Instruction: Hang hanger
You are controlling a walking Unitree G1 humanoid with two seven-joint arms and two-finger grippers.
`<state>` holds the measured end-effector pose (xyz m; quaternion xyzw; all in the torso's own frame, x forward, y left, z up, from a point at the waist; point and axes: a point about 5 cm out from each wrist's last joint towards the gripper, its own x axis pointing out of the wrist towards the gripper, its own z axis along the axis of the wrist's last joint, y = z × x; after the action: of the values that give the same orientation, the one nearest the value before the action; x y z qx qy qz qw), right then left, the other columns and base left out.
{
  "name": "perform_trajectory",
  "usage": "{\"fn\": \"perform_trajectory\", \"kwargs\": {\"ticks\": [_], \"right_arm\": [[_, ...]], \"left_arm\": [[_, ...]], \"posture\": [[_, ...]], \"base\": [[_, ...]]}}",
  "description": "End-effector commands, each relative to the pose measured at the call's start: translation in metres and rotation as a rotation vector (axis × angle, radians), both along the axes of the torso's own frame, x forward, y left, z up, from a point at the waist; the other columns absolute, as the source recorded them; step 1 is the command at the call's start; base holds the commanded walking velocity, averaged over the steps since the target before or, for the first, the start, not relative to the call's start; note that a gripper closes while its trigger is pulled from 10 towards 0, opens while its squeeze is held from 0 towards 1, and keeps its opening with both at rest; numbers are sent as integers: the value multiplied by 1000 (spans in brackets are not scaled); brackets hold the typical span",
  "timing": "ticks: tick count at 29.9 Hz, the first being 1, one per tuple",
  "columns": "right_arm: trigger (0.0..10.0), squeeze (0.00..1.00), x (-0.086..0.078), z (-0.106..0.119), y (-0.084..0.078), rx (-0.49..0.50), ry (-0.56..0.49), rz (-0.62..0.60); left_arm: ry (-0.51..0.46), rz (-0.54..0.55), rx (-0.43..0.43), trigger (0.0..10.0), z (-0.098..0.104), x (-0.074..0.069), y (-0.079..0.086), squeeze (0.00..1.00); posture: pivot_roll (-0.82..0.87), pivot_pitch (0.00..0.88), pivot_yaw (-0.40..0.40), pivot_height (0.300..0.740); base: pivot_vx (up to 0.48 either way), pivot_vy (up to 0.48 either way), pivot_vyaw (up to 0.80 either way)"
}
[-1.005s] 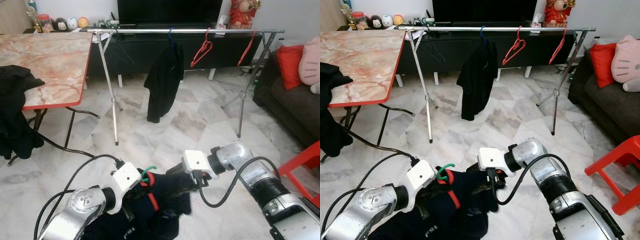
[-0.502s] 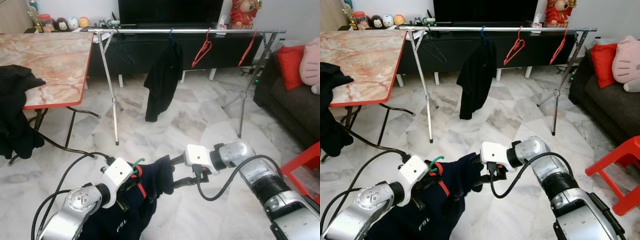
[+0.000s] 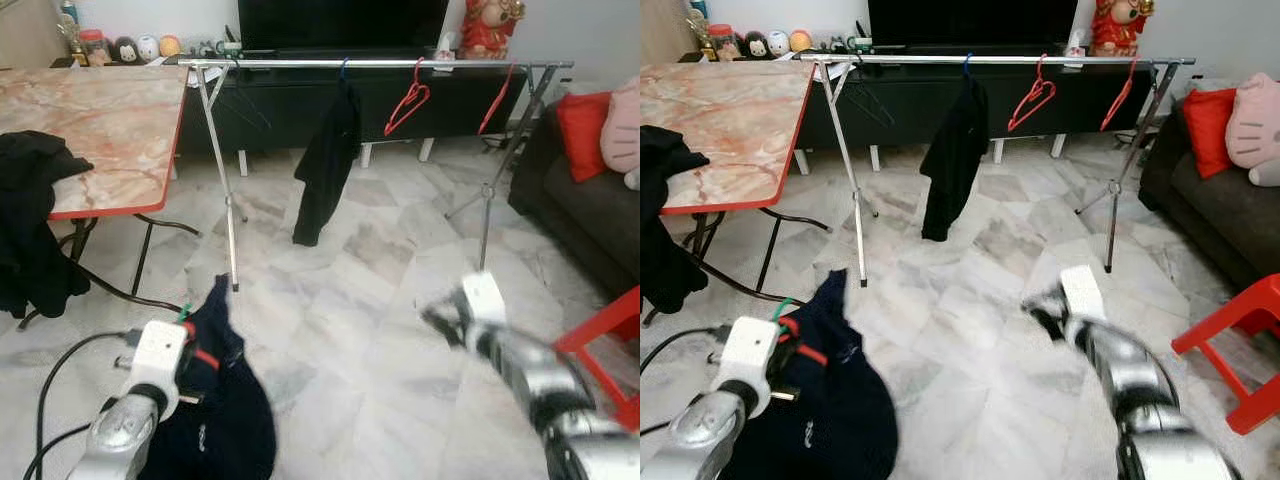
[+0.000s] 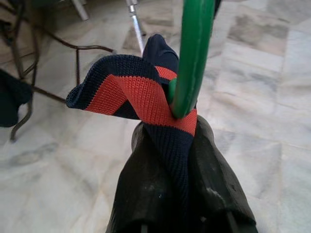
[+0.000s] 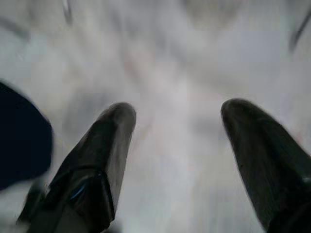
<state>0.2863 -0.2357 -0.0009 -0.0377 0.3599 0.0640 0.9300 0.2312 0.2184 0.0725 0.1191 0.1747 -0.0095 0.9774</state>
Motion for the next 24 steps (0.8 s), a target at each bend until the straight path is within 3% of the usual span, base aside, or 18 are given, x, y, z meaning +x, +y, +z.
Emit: {"fn": "perform_trajectory", "kwargs": {"ticks": [1,6,10,12,21,23,24], "right_arm": [[10000,0,-13,-14,2,-29,50,-34],[10000,0,-52,-47,8,-21,175,-141],[10000,0,-84,-67,7,-104,272,-168],[10000,0,-92,-71,4,-123,298,-206],[10000,0,-100,-77,11,-140,314,-197],[10000,0,-104,-82,27,-104,334,-188],[10000,0,-104,-82,26,-103,337,-198]], "left_arm": [[-83,23,7,10000,10,-1,2,0],[-138,19,2,10000,12,-11,1,0],[-170,-15,1,10000,15,-20,-3,0],[-186,-20,-8,10000,16,-24,-4,0],[-212,-26,-25,10000,16,-33,-7,0],[-202,-24,-9,10000,13,-32,-8,0],[-209,-16,-20,10000,14,-32,-7,0]], "posture": [[-34,0,-40,740],[-34,0,-28,740],[-20,0,-25,740],[-19,0,-24,740],[-25,0,-18,740],[-37,0,-18,740],[-35,0,-22,740]], "base": [[0,0,0],[0,0,0],[0,0,0],[0,0,0],[0,0,0],[0,0,0],[0,0,0]]}}
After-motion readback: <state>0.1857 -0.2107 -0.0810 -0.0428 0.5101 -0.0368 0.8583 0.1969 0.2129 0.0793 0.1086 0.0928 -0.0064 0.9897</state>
